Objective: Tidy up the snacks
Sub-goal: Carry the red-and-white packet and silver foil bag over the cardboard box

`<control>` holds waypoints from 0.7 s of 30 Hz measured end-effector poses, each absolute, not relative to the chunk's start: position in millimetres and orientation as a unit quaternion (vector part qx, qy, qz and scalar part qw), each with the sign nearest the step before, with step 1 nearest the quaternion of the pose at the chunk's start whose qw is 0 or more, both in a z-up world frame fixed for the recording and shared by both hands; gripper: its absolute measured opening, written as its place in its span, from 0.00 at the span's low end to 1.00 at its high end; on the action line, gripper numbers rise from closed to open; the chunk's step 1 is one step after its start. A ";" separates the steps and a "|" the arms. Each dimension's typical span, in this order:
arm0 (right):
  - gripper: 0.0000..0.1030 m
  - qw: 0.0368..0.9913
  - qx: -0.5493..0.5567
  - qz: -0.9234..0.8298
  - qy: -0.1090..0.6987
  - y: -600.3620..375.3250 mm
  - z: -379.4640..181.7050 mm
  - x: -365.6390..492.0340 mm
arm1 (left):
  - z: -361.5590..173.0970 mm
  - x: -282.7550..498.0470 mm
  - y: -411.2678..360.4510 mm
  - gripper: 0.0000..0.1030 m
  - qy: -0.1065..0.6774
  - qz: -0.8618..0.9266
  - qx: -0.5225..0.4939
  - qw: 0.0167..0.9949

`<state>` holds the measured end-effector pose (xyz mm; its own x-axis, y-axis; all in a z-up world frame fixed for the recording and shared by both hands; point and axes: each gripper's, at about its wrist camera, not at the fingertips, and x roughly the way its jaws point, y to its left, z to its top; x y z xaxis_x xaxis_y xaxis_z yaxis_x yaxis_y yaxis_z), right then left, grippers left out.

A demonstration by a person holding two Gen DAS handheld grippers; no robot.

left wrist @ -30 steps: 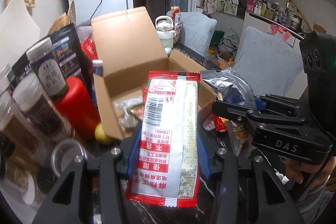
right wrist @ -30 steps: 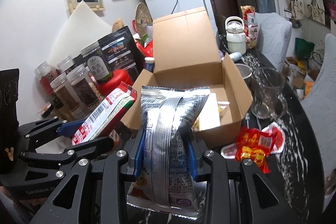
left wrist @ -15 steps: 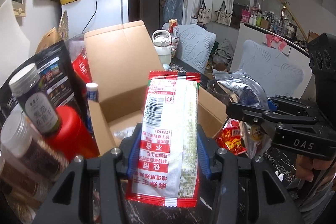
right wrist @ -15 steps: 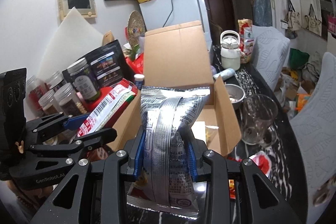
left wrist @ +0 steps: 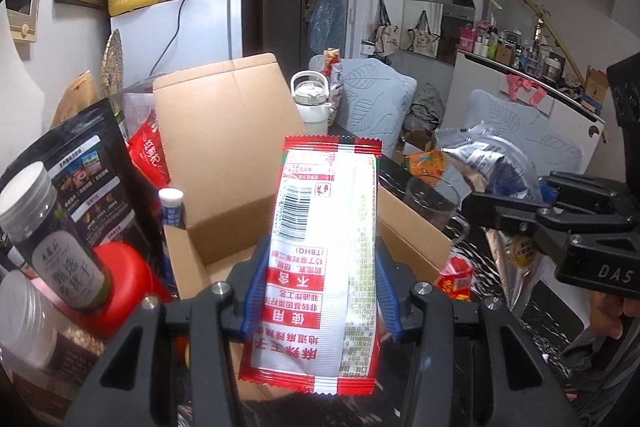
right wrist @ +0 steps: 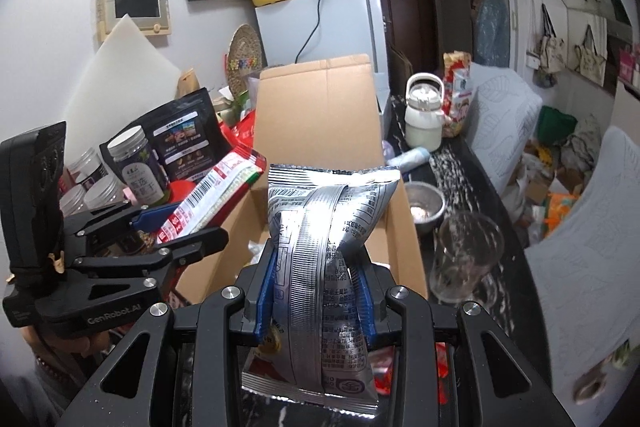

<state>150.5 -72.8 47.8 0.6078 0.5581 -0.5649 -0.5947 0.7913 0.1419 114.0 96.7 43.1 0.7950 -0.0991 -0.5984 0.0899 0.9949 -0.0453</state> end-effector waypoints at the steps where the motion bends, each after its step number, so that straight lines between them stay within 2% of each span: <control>1: 0.33 0.896 -0.033 0.323 0.302 -69.6 49.4 154.5 | 42.8 116.7 97.4 0.45 0.317 -0.046 -0.005 0.947; 21: 0.33 0.868 -0.071 0.333 0.362 1.3 5.6 262.0 | -5.8 203.9 120.6 0.45 0.377 0.016 -0.003 0.926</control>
